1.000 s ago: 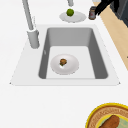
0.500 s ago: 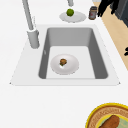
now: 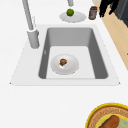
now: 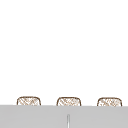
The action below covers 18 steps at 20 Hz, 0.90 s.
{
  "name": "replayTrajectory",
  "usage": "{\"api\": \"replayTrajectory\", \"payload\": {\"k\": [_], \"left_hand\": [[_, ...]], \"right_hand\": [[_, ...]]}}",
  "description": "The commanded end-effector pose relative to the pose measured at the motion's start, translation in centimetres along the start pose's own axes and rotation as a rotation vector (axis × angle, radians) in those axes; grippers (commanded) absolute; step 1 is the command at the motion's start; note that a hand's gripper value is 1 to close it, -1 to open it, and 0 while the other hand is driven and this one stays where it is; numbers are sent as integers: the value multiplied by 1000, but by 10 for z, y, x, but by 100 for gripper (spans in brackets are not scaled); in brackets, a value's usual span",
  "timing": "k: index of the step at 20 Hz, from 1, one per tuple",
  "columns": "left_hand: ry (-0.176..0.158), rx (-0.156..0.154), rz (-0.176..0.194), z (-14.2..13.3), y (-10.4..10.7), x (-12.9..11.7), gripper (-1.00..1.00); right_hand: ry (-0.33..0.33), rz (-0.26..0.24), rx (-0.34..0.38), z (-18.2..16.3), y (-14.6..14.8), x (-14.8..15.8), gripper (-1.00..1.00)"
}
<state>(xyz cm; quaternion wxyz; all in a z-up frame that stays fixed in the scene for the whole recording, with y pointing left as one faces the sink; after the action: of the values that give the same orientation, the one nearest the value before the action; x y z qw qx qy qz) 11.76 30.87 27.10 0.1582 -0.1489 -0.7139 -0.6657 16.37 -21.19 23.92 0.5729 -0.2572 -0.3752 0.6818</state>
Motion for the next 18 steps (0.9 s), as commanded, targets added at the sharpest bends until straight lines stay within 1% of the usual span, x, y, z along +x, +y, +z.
{"api": "replayTrajectory", "payload": {"k": [1,4,6,7,8,9,10,12,15,16,18], "left_hand": [[5,-18,6,14,9,2,-100],[-8,-22,14,33,22,-1,-100],[-11,-15,20,49,27,-4,-100],[-8,-11,23,56,30,-5,-100],[-4,-16,10,63,29,-8,-100],[-5,-16,8,70,31,-10,-100],[-6,-16,10,77,32,-12,-100],[-11,-26,24,88,36,-19,-100],[-28,-23,45,106,40,-29,-100],[-41,-28,46,109,40,-32,-100],[-65,-37,27,116,40,-38,-100]], "right_hand": [[0,0,0,0,0,0,0],[0,-1,-1,0,0,0,0],[1,-1,-1,0,0,0,0],[1,-2,-1,0,0,0,0],[1,-2,-1,0,0,0,0],[1,-2,-1,0,0,0,0],[1,-2,-1,0,0,0,0],[1,-2,-2,0,0,0,0],[1,-3,-2,0,0,0,0],[1,-3,-2,0,0,0,0],[1,-3,-2,0,0,0,0]]}}
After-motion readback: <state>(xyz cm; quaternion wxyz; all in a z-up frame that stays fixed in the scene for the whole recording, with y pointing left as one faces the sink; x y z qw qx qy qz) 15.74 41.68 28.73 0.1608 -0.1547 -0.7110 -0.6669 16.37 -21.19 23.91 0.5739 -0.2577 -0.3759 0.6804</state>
